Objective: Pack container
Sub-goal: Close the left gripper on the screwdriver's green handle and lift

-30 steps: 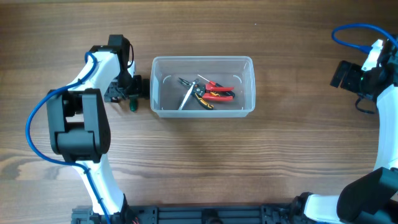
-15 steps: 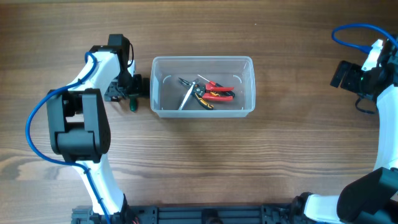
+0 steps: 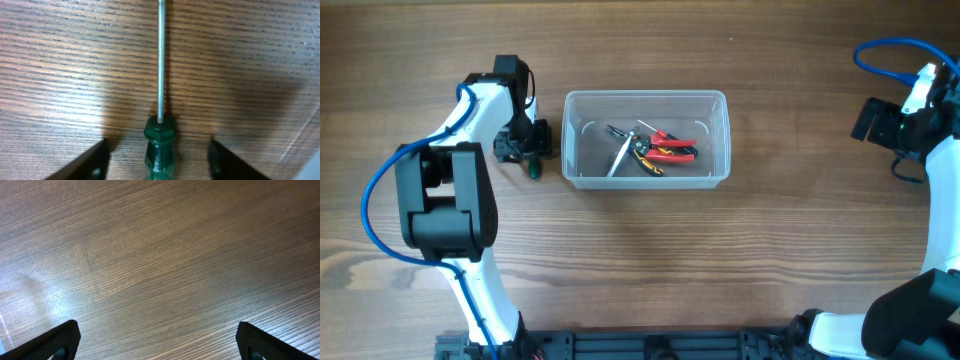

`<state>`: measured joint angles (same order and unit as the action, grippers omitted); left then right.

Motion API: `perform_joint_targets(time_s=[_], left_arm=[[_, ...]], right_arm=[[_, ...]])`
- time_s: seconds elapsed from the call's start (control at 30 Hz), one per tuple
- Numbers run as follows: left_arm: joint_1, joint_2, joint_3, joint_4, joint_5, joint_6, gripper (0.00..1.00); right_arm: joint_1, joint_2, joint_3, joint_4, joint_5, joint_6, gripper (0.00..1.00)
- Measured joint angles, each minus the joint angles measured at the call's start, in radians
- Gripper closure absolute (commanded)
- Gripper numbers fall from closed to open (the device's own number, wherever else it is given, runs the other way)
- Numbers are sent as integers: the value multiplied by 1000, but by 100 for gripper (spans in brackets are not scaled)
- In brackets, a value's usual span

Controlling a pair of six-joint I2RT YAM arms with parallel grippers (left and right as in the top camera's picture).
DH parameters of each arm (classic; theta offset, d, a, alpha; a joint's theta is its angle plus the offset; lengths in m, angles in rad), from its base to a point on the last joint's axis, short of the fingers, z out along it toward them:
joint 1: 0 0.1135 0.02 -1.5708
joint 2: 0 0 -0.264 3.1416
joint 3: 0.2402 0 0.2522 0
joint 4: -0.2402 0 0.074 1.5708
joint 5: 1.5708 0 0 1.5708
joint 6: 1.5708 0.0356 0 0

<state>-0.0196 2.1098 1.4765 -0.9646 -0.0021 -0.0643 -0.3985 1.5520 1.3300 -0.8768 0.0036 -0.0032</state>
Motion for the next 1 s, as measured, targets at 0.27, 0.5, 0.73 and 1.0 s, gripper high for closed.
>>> perform_joint_targets(time_s=[0.27, 0.5, 0.73, 1.0], left_arm=[[0, 0, 0, -8, 0, 2, 61], [0, 0, 0, -10, 0, 2, 70], [0, 0, 0, -10, 0, 2, 78], [0, 0, 0, -6, -1, 2, 85]], right_arm=[[0, 0, 0, 0, 0, 0, 0], [0, 0, 0, 0, 0, 0, 0], [0, 0, 0, 0, 0, 0, 0], [0, 0, 0, 0, 0, 0, 0]])
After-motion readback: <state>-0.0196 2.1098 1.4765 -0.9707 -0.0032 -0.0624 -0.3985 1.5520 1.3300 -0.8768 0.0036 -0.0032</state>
